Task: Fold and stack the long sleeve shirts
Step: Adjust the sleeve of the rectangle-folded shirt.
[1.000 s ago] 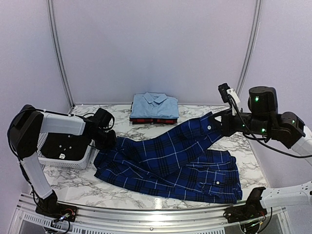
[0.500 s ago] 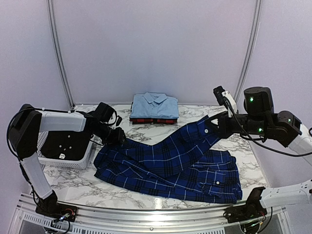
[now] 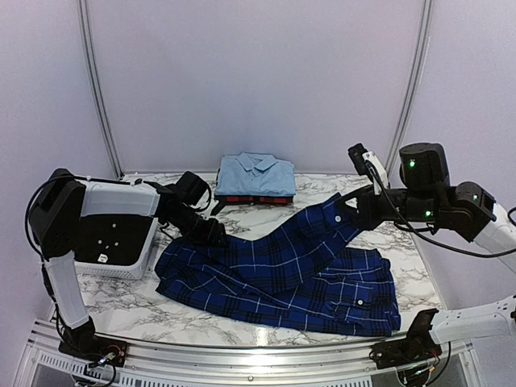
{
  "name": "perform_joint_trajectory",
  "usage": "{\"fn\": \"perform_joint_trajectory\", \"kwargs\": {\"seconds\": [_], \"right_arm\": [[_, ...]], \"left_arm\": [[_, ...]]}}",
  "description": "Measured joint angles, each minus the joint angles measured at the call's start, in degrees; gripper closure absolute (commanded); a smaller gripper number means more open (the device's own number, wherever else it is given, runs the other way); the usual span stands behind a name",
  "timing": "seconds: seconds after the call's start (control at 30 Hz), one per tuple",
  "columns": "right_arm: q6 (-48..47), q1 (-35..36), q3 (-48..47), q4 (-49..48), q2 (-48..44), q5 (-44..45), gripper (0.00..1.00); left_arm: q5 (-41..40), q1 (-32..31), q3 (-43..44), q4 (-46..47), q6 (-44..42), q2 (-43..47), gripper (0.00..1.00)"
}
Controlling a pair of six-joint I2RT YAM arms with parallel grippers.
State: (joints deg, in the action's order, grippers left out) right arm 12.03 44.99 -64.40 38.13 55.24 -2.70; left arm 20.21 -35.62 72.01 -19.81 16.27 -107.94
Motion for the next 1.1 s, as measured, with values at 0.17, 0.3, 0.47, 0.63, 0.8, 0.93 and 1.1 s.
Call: {"fn": "perform_joint_trajectory", "kwargs": {"seconds": [0.17, 0.3, 0.47, 0.63, 0.8, 0.93, 1.1], "right_arm": [[-0.7, 0.0, -1.5, -1.8, 0.6, -7.8, 1.00], [-1.7, 0.0, -3.5, -4.4, 1.4, -16.3, 1.00], [-2.5, 0.2, -5.2, -7.6, 2.5, -24.7, 1.00], [-3.0, 0.3, -6.4, -10.6, 3.6, -31.3, 1.00], [-3.9, 0.9, -9.2, -12.0, 6.1, -34.4, 1.00], [-4.7, 1.2, -11.0, -10.6, 7.8, -30.7, 1.00], [-4.8, 1.2, -12.0, -6.9, 8.9, -17.2, 1.00]], "left_arm": [[-3.2, 0.1, 3.3, -1.1, 0.0, 0.0, 0.40], [-5.3, 0.8, 9.5, -1.5, 1.0, -0.1, 0.41], [-2.6, 1.2, 18.1, -1.1, 1.7, -3.6, 0.46], [2.7, 0.3, 21.4, -1.4, 1.8, -10.1, 0.53], [8.3, -0.6, 21.6, -2.6, 1.4, -13.9, 0.66], [12.2, -1.0, 18.5, -2.5, 0.6, -12.6, 0.75], [14.8, -1.1, 8.1, -3.5, -1.4, -7.3, 0.79]]}}
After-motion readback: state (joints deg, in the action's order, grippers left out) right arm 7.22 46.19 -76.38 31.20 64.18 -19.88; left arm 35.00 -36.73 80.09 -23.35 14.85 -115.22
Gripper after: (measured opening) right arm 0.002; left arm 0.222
